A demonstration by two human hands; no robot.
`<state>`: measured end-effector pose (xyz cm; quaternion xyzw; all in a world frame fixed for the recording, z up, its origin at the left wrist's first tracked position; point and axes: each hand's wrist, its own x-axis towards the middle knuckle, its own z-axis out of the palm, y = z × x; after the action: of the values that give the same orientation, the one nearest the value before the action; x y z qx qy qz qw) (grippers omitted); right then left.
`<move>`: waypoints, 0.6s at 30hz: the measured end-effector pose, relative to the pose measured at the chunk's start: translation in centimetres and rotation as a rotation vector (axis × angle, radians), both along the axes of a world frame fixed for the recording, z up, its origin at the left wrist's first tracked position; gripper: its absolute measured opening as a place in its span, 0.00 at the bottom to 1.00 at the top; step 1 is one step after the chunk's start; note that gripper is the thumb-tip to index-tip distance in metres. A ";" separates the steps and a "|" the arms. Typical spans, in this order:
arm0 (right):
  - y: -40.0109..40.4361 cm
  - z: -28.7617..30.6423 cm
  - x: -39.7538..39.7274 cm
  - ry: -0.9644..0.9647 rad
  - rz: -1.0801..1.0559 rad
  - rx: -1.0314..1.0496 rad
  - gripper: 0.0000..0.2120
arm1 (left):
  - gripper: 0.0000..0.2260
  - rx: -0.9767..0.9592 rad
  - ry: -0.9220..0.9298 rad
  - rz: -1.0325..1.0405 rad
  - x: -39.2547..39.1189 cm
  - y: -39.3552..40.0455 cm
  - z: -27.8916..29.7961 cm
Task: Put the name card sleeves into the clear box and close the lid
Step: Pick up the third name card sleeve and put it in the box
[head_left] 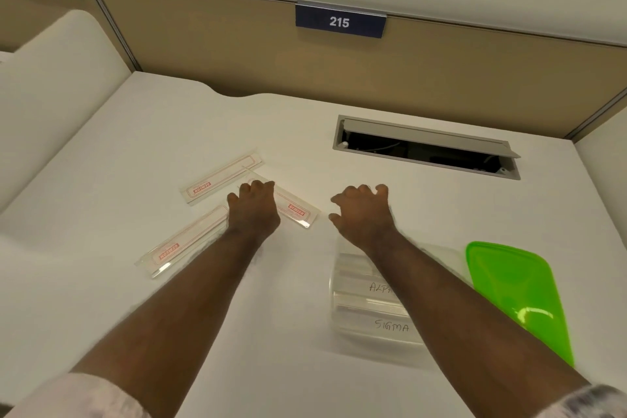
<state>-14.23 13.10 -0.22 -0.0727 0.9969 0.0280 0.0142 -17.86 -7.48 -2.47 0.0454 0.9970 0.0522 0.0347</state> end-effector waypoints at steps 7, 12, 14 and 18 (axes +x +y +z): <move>-3.9 -2.8 -3.3 -0.201 -0.048 -0.005 0.18 | 0.30 0.046 -0.245 -0.012 -1.8 -0.2 -0.9; -4.8 -3.8 -4.3 -0.250 -0.142 -0.002 0.14 | 0.32 0.297 -0.406 -0.003 -2.2 -0.5 -1.4; -5.0 -4.2 -4.5 -0.233 -0.156 -0.002 0.10 | 0.32 0.432 -0.452 0.024 -2.4 -0.4 -1.5; -5.2 -3.5 -4.5 -0.195 -0.121 0.029 0.06 | 0.30 0.621 -0.503 0.085 -2.6 0.1 -1.1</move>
<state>-18.72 7.88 -3.76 -0.0147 0.9928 0.0342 0.1137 -20.50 -7.35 -3.55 -0.0018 0.8953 0.3617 0.2601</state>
